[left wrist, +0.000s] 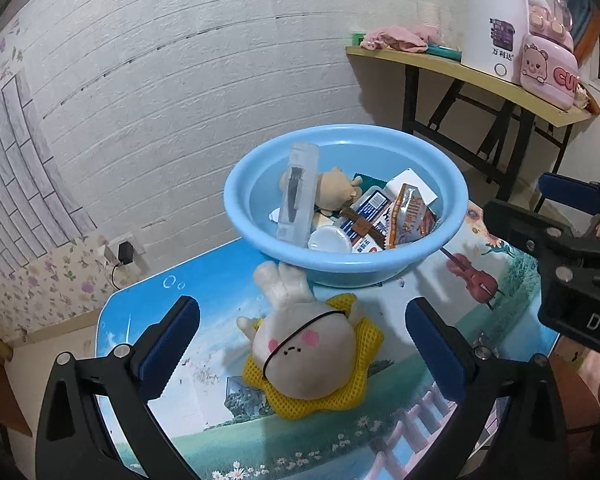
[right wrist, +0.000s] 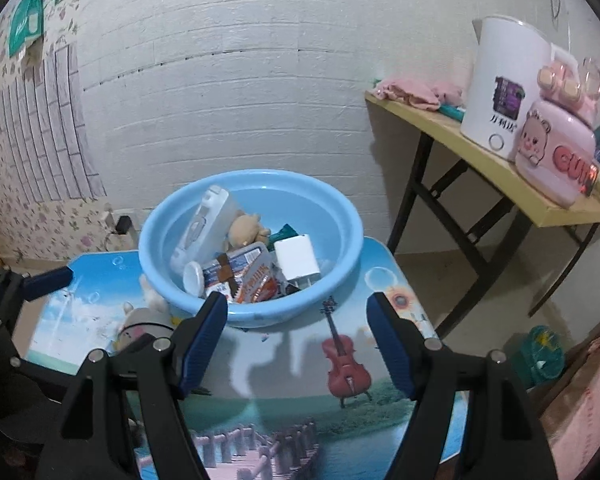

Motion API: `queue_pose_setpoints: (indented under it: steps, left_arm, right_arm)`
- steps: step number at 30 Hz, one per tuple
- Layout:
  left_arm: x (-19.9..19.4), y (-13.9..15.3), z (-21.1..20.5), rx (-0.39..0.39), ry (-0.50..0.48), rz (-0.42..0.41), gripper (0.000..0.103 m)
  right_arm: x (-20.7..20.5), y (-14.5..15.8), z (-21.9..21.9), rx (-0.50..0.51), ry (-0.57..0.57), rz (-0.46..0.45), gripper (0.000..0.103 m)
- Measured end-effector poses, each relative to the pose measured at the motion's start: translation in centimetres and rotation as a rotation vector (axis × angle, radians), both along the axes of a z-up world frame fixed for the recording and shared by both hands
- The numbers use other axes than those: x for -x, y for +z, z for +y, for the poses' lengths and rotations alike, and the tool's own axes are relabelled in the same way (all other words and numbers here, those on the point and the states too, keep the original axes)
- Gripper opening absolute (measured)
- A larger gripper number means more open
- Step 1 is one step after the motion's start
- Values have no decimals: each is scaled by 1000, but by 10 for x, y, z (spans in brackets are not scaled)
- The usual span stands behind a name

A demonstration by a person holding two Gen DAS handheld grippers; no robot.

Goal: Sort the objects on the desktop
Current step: 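Withdraw both grippers and move toward the white rabbit plush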

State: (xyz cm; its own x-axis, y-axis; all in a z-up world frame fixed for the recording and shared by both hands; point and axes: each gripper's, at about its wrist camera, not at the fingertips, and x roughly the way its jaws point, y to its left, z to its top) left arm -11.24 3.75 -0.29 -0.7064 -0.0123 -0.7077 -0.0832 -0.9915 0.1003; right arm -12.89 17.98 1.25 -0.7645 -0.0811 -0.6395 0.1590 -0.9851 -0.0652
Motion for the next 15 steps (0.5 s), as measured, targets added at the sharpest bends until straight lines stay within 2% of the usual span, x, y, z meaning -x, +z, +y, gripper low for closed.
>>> queue_pose_setpoints:
  steps: [5,15]
  left_arm:
    - [-3,-4,-8,-21,18,-12,103]
    - [-10,-14,-11,-25,27,-32,103]
  right_arm:
    - [-4,-6,-1,-37,-18,-10,72]
    - [-7,-8,-2,-19,28,-16,72]
